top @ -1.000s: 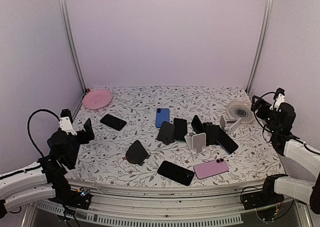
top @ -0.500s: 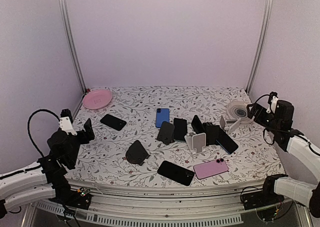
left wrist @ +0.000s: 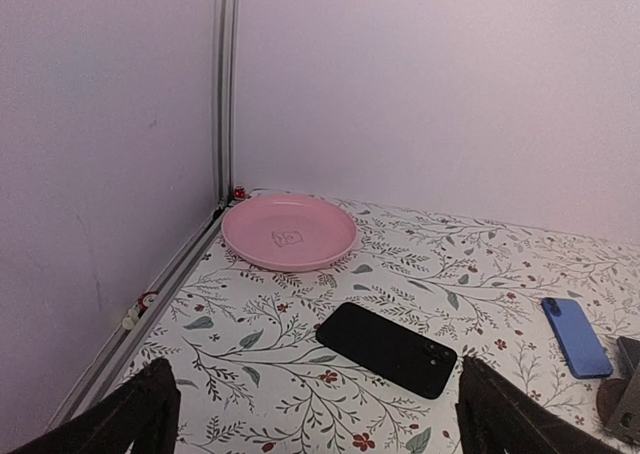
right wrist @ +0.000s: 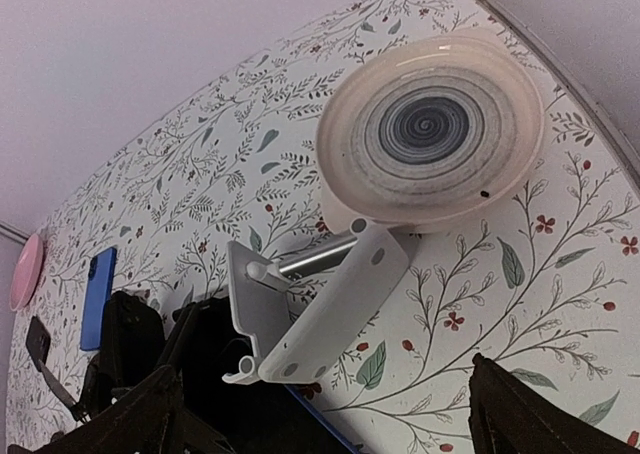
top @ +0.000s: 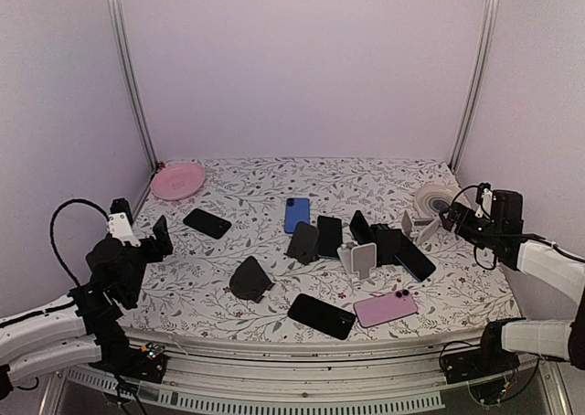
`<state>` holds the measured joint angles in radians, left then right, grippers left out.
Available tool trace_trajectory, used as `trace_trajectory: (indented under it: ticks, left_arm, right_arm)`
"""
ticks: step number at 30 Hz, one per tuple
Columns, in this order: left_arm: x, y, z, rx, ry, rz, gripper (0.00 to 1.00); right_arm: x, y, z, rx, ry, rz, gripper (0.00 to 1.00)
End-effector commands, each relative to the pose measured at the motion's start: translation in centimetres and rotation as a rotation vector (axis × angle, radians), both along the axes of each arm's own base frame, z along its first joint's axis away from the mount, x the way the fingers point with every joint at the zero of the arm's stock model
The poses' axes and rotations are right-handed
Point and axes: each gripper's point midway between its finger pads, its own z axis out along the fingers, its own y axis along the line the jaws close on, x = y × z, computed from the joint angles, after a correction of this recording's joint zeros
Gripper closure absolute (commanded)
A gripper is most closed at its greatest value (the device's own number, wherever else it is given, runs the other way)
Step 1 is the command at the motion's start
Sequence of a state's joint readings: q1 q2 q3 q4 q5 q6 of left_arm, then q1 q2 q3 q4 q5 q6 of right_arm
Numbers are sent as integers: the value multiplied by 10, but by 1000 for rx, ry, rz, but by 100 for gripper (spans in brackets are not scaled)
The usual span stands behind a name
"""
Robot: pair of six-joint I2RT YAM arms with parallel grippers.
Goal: Place the phone on the phone stand
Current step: Adjust the phone stand at the center of the board.
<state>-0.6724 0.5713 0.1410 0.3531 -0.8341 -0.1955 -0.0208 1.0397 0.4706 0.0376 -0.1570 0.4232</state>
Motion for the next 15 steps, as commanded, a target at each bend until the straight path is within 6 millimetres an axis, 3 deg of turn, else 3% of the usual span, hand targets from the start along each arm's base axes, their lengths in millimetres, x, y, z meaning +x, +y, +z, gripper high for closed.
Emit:
trace_trajectory:
  ticks: [1,15]
  left_arm:
    - [2,3,9,-20,-14,15,3]
    - [6,0,8,-13,0,9,3]
  right_arm:
    - [3,7,-7,32,64,39,1]
    - [-9,28,-33,95,161,102,1]
